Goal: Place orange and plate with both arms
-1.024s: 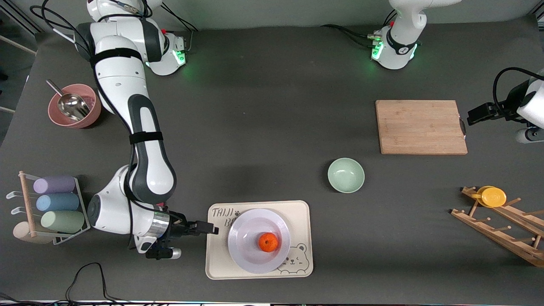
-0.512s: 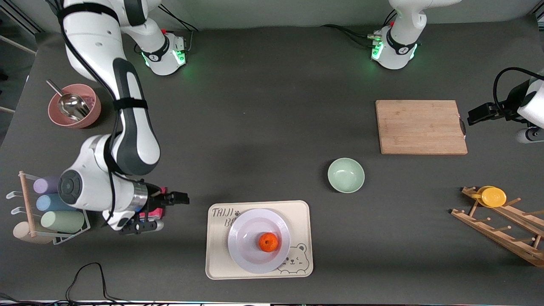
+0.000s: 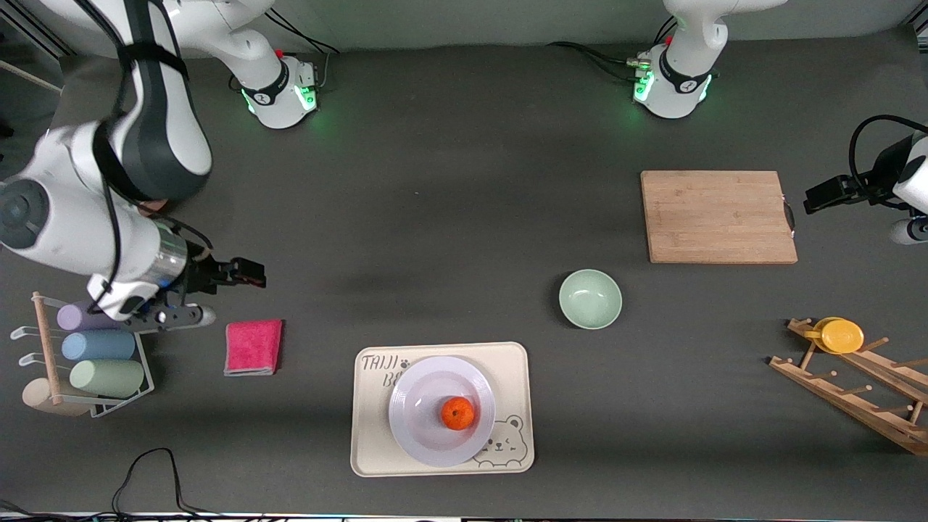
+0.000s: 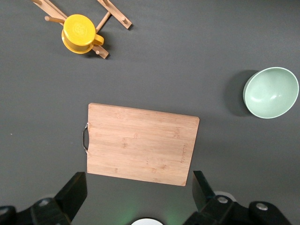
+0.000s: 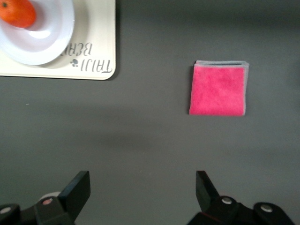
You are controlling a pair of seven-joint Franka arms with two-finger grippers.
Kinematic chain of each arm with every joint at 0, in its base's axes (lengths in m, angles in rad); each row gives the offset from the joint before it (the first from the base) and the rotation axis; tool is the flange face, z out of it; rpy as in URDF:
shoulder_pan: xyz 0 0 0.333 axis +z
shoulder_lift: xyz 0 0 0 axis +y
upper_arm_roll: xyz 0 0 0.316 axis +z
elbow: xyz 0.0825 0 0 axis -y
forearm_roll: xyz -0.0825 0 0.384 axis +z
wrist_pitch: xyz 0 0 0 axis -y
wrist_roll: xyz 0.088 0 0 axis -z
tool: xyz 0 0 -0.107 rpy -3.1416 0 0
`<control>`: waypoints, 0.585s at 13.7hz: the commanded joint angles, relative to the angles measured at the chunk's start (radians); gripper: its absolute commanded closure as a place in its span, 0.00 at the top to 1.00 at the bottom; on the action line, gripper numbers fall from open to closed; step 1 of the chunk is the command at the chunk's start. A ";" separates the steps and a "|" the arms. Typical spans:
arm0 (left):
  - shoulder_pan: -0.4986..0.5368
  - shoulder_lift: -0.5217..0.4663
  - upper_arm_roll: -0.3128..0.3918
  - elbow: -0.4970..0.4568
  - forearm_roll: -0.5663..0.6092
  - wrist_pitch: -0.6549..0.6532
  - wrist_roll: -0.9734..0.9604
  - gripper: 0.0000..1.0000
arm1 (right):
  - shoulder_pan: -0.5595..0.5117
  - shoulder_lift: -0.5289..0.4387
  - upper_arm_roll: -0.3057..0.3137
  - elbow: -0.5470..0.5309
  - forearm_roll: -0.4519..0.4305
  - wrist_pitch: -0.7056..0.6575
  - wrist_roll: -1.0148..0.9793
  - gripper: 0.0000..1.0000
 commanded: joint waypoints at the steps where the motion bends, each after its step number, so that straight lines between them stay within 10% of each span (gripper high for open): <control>1: 0.004 -0.001 0.001 0.015 -0.009 -0.013 0.011 1.00 | 0.019 -0.127 -0.003 -0.037 -0.070 -0.070 0.096 1.00; 8: 0.004 -0.004 0.001 0.015 -0.012 -0.018 0.011 1.00 | -0.004 -0.226 0.046 0.011 -0.229 -0.242 0.159 1.00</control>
